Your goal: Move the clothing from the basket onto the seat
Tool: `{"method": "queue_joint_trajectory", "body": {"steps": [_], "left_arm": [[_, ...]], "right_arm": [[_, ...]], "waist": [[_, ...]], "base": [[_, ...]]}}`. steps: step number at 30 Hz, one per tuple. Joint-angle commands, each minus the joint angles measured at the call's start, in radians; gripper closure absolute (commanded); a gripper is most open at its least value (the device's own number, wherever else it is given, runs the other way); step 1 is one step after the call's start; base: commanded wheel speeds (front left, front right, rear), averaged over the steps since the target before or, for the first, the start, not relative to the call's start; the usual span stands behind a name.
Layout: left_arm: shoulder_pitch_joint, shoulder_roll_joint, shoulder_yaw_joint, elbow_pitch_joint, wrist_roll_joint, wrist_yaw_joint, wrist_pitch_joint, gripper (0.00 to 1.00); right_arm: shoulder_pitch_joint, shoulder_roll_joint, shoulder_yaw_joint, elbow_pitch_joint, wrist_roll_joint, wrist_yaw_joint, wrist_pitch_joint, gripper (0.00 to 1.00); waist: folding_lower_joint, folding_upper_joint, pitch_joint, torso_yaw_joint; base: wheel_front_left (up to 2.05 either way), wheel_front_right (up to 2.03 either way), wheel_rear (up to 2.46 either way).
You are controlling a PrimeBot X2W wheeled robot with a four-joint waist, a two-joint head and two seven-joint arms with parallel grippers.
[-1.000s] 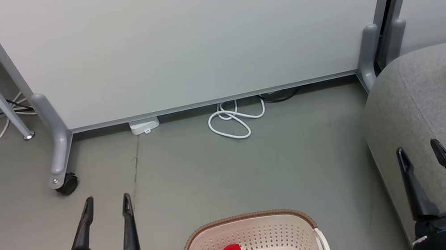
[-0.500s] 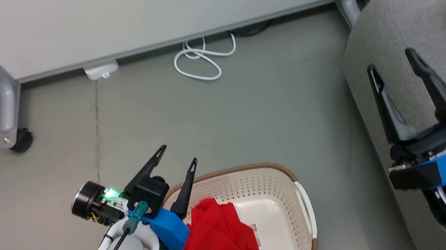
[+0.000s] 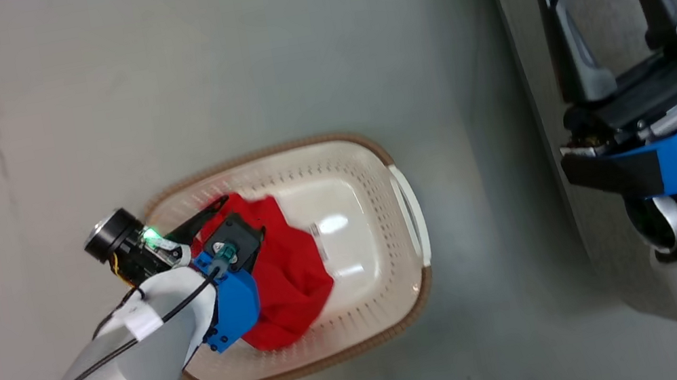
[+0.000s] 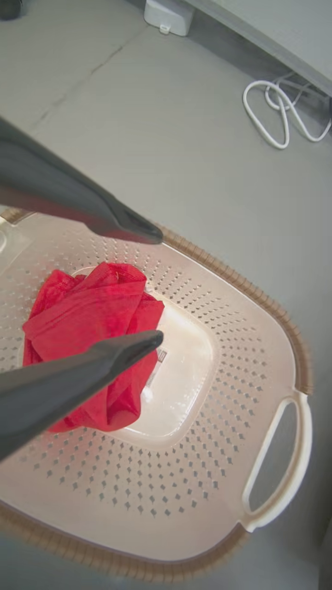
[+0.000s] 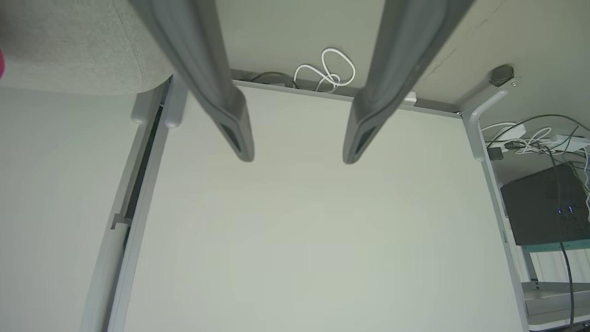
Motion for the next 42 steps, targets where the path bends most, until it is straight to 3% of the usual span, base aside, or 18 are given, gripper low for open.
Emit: {"method": "queue_joint_trajectory", "body": {"steps": [1, 4, 9, 16, 25, 40, 41, 42], "left_arm": [[-0.033, 0.008, -0.033, 0.013, -0.010, -0.001, 0.008, 0.00], [-0.071, 0.011, -0.129, 0.044, -0.035, 0.000, 0.047, 0.00], [-0.100, 0.013, -0.184, 0.045, -0.036, 0.000, 0.105, 0.00], [-0.070, 0.015, -0.189, 0.022, 0.104, 0.000, 0.214, 0.00], [-0.113, 0.038, -0.189, 0.064, 0.178, -0.001, 0.306, 0.00], [-0.181, 0.014, -0.189, 0.160, 0.200, -0.001, 0.354, 0.00], [-0.183, 0.013, -0.189, 0.165, 0.196, -0.001, 0.357, 0.07], [-0.183, 0.012, -0.189, 0.167, 0.203, -0.001, 0.354, 0.60]], "right_arm": [[-0.030, 0.002, 0.003, -0.008, -0.007, 0.000, -0.003, 0.00], [-0.064, 0.000, 0.011, -0.017, -0.009, 0.000, -0.003, 0.00], [-0.108, 0.005, 0.021, -0.028, -0.010, 0.000, -0.003, 0.00], [-0.143, 0.017, 0.034, -0.053, -0.006, 0.000, -0.003, 0.00], [-0.130, 0.034, 0.034, -0.114, -0.006, 0.000, -0.003, 0.00], [-0.072, 0.054, 0.027, -0.242, -0.035, 0.000, -0.003, 0.00], [-0.068, 0.055, 0.026, -0.249, -0.037, 0.000, -0.003, 0.00], [-0.065, 0.056, 0.026, -0.253, -0.038, 0.000, -0.003, 0.00]], "waist": [[-0.0004, 0.0000, 0.129, -0.055], [-0.0004, 0.0000, 0.181, -0.064], [-0.0004, 0.0000, 0.244, -0.077], [-0.0004, 0.0000, 0.310, -0.098], [-0.0004, 0.0000, 0.391, -0.129], [-0.0004, 0.0000, 0.449, -0.143], [-0.0004, 0.0000, 0.451, -0.144], [-0.0004, 0.0000, 0.452, -0.145]], "base": [[0.00, 0.00, 0.00], [0.00, 0.00, 0.00], [0.00, 0.00, 0.00], [0.00, 0.00, 0.00], [0.00, 0.00, 0.00], [0.00, 0.00, 0.00], [0.00, 0.00, 0.00], [0.00, 0.00, 0.00]]}}
